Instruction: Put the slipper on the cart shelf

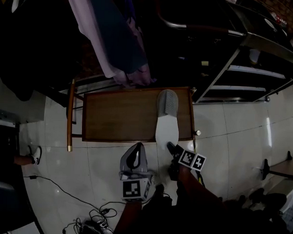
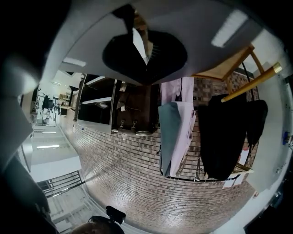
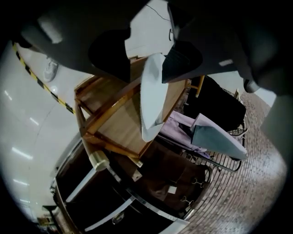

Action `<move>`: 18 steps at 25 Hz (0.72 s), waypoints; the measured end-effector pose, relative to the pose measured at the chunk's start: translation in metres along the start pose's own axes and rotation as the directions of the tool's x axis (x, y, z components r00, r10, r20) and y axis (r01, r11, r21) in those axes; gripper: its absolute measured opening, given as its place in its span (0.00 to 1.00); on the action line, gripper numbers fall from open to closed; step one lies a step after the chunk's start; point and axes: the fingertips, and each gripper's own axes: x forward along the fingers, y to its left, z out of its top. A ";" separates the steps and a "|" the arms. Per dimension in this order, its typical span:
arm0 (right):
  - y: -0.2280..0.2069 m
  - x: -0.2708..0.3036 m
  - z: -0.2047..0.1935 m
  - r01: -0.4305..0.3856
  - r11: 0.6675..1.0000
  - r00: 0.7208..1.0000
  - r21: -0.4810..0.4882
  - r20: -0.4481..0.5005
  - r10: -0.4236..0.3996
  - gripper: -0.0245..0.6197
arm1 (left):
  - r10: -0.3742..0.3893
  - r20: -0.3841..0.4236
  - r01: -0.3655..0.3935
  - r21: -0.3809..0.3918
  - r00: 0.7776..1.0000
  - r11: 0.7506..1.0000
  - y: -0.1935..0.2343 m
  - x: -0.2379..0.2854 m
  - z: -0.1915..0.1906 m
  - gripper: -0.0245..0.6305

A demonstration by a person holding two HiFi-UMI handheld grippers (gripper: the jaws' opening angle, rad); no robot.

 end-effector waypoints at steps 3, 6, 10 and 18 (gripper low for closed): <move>0.002 0.006 0.000 -0.013 0.999 1.000 0.032 0.000 0.013 0.36 | -0.007 0.000 0.007 0.004 1.000 1.000 -0.002 0.001 0.001 0.06; 0.000 0.007 0.002 -0.007 0.999 1.000 0.038 0.004 0.007 0.30 | -0.010 -0.004 0.010 0.009 1.000 1.000 -0.003 0.002 0.000 0.06; 0.004 0.005 0.003 -0.005 1.000 1.000 0.025 0.021 0.005 0.20 | -0.009 -0.011 0.010 0.008 1.000 1.000 -0.001 0.001 -0.001 0.06; 0.027 -0.013 0.004 0.010 0.986 0.999 -0.165 0.049 -0.002 0.11 | -0.024 0.004 0.024 0.012 1.000 1.000 -0.001 -0.003 0.006 0.06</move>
